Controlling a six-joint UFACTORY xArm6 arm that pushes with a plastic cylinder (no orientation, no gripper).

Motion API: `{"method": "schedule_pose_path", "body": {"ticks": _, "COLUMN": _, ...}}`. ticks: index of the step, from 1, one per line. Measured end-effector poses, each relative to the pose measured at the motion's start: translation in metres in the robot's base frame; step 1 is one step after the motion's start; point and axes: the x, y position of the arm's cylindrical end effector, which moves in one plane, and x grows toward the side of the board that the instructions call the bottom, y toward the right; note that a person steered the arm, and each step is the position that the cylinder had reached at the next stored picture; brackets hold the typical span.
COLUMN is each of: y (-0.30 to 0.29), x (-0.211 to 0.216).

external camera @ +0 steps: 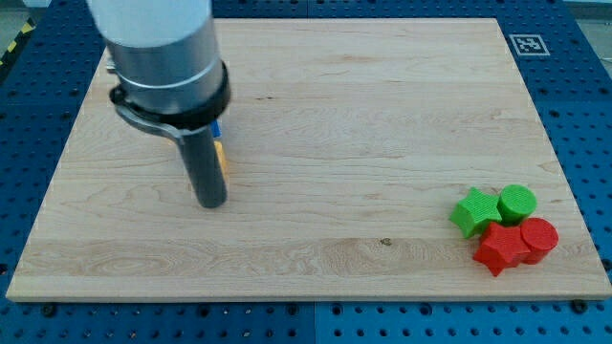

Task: Push the yellow heart towards the center

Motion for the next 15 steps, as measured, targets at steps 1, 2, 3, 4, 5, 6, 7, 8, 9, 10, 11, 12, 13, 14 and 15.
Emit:
{"method": "schedule_pose_path", "body": {"ticks": 1, "y": -0.017, "x": -0.023}}
{"method": "schedule_pose_path", "body": {"ticks": 2, "y": -0.017, "x": -0.024}}
{"method": "schedule_pose_path", "body": {"ticks": 3, "y": -0.002, "x": -0.029}}
{"method": "schedule_pose_path", "body": {"ticks": 4, "y": 0.034, "x": -0.029}}
{"method": "schedule_pose_path", "body": {"ticks": 5, "y": 0.05, "x": -0.03}}
{"method": "schedule_pose_path", "body": {"ticks": 6, "y": 0.031, "x": -0.05}}
{"method": "schedule_pose_path", "body": {"ticks": 7, "y": 0.002, "x": -0.073}}
{"method": "schedule_pose_path", "body": {"ticks": 8, "y": 0.003, "x": -0.096}}
{"method": "schedule_pose_path", "body": {"ticks": 9, "y": 0.04, "x": -0.096}}
{"method": "schedule_pose_path", "body": {"ticks": 10, "y": 0.065, "x": -0.096}}
{"method": "schedule_pose_path", "body": {"ticks": 11, "y": 0.065, "x": -0.096}}
{"method": "schedule_pose_path", "body": {"ticks": 12, "y": 0.069, "x": -0.096}}
{"method": "schedule_pose_path", "body": {"ticks": 13, "y": 0.084, "x": -0.096}}
{"method": "schedule_pose_path", "body": {"ticks": 14, "y": 0.086, "x": -0.096}}
{"method": "schedule_pose_path", "body": {"ticks": 15, "y": 0.081, "x": -0.096}}
